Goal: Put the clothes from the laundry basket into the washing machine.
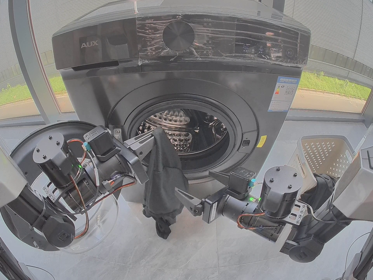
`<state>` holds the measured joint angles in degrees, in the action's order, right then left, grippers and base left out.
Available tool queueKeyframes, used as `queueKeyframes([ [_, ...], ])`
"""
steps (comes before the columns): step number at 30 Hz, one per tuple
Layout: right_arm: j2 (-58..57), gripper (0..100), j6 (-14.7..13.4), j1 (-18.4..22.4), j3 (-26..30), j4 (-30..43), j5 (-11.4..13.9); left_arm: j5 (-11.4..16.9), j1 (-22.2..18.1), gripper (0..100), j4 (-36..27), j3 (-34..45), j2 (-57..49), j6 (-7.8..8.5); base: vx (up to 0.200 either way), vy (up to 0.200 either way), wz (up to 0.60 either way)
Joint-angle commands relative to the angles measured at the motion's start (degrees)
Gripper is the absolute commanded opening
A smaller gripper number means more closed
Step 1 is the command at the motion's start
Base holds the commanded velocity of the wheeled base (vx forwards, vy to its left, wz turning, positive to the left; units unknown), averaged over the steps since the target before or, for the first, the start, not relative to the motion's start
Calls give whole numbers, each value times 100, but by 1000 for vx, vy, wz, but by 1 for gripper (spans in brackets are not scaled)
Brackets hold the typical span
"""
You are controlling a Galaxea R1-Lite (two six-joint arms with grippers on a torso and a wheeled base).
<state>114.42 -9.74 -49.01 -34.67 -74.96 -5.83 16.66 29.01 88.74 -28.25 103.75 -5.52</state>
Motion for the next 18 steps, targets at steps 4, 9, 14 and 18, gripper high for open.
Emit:
queueKeyframes([
  [4,107,100,34,-188,-40,-484,416,-190,-1,0,3,12,163,34,0,0,0],
  [9,107,100,42,-188,-57,-599,565,-199,-10,0,12,-23,242,34,0,0,0],
  [14,124,100,95,-197,-216,-555,548,-339,8,0,3,-49,286,42,0,0,0],
  [18,256,100,201,-355,-418,-520,486,-541,43,0,3,-181,374,42,0,0,0],
])
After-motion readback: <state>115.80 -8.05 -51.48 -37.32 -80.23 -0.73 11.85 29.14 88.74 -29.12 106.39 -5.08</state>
